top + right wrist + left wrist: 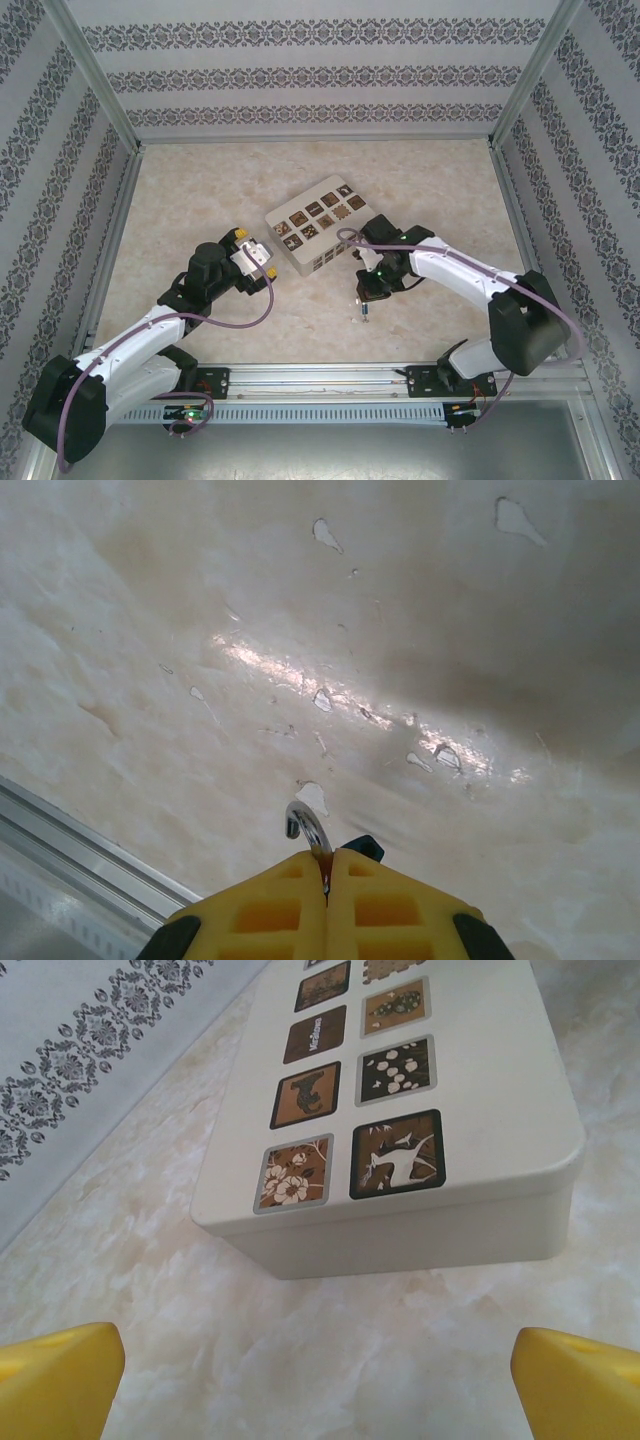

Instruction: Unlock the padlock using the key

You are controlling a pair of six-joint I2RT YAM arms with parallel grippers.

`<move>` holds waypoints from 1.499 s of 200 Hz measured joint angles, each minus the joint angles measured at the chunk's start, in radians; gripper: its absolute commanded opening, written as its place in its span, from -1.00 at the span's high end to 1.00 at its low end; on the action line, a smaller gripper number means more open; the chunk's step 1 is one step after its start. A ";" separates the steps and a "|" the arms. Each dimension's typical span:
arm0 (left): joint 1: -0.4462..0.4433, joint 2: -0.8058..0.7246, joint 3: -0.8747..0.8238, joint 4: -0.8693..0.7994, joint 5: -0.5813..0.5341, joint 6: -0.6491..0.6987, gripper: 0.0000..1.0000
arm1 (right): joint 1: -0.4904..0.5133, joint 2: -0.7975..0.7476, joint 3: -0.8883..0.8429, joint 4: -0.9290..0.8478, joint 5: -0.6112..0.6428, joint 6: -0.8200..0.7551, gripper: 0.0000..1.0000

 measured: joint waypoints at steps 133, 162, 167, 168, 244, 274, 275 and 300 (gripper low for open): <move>0.000 0.013 0.000 0.001 -0.030 0.019 -0.99 | 0.001 0.150 0.014 0.043 -0.002 -0.021 1.00; 0.000 0.019 0.000 0.001 -0.030 0.020 -0.99 | 0.001 0.169 0.014 0.062 -0.002 -0.021 1.00; 0.000 0.020 0.000 0.001 -0.030 0.020 -0.99 | 0.001 0.174 0.014 0.065 -0.002 -0.021 1.00; 0.000 0.020 0.000 0.001 -0.030 0.020 -0.99 | 0.001 0.175 0.014 0.065 -0.002 -0.021 1.00; 0.000 0.023 0.000 0.001 -0.030 0.023 -0.99 | 0.001 0.208 0.014 0.084 -0.001 -0.021 0.87; 0.000 0.023 0.000 0.001 -0.030 0.023 -0.99 | 0.001 0.208 0.014 0.085 0.003 -0.021 0.72; 0.000 0.023 0.000 0.001 -0.030 0.023 -0.99 | 0.001 0.208 0.014 0.086 0.004 -0.021 0.72; 0.000 0.023 0.000 0.001 -0.030 0.023 -0.99 | 0.001 0.205 0.014 0.087 0.014 -0.022 0.59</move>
